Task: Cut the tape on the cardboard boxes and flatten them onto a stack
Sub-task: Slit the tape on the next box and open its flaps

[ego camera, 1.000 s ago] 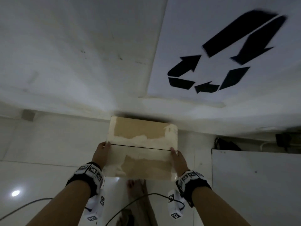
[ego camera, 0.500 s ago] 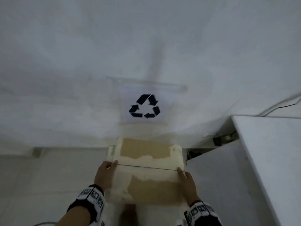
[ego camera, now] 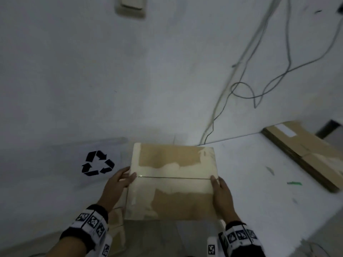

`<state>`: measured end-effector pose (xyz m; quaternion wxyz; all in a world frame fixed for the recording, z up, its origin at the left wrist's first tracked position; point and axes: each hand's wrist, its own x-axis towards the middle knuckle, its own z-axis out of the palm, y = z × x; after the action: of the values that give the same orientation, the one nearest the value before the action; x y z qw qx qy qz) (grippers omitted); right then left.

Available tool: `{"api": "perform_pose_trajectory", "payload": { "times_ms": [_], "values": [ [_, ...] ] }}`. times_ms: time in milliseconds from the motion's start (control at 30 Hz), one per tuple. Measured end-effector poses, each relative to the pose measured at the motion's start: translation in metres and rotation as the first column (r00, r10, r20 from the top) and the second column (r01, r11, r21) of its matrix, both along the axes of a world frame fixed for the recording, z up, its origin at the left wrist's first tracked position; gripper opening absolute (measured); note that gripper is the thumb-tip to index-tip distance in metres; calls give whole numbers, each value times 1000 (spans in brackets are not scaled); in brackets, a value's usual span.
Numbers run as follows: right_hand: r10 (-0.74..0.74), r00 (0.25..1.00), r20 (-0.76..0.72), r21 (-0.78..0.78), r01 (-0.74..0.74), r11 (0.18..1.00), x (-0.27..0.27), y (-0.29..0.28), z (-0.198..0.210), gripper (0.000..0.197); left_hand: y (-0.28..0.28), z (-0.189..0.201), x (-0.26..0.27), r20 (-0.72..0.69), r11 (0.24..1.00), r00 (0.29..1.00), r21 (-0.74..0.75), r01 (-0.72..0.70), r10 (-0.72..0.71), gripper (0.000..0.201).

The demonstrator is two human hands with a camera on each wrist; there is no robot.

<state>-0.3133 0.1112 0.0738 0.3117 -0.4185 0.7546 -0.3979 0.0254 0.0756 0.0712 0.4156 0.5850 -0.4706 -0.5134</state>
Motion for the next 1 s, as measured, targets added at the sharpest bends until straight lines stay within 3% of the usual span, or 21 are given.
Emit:
{"api": "perform_pose_trajectory", "payload": {
  "times_ms": [67,167,333,467,533,600,667,767,833,933,1000],
  "values": [
    [-64,996,-59,39,66,997,-42,1,18,54,-13,16,-38,51,997,998,-62,39,-36,36],
    [-140,984,-111,28,143,989,-105,7,44,45,-22,35,-107,50,989,997,-128,73,-67,34],
    [-102,994,-34,-141,96,985,-217,20,67,29,-24,52,-237,-135,997,989,-59,57,-65,41],
    [-71,968,242,-210,124,970,-292,24,66,29,-27,54,-323,-190,997,979,-17,71,-73,43],
    [-51,942,332,-207,126,970,-316,28,70,25,-24,61,-356,-290,993,952,39,114,-98,41],
    [-16,867,498,-205,136,969,-330,34,74,24,-23,61,-379,-401,983,909,87,161,-113,53],
    [-39,758,651,-173,198,965,-346,38,71,39,-26,59,-395,-427,975,896,119,187,-120,81],
    [-135,668,732,-91,293,952,-367,38,62,53,-38,48,-417,-395,976,917,175,130,-52,103],
    [-157,640,752,-65,309,949,-379,32,55,50,-41,49,-428,-375,979,927,178,102,-29,105],
    [-138,628,766,-45,267,963,-395,24,53,37,-54,42,-440,-380,976,923,171,135,-61,92],
    [-100,701,706,-69,208,976,-409,16,47,12,-63,36,-450,-205,983,978,166,74,-39,77]
  ]
}}
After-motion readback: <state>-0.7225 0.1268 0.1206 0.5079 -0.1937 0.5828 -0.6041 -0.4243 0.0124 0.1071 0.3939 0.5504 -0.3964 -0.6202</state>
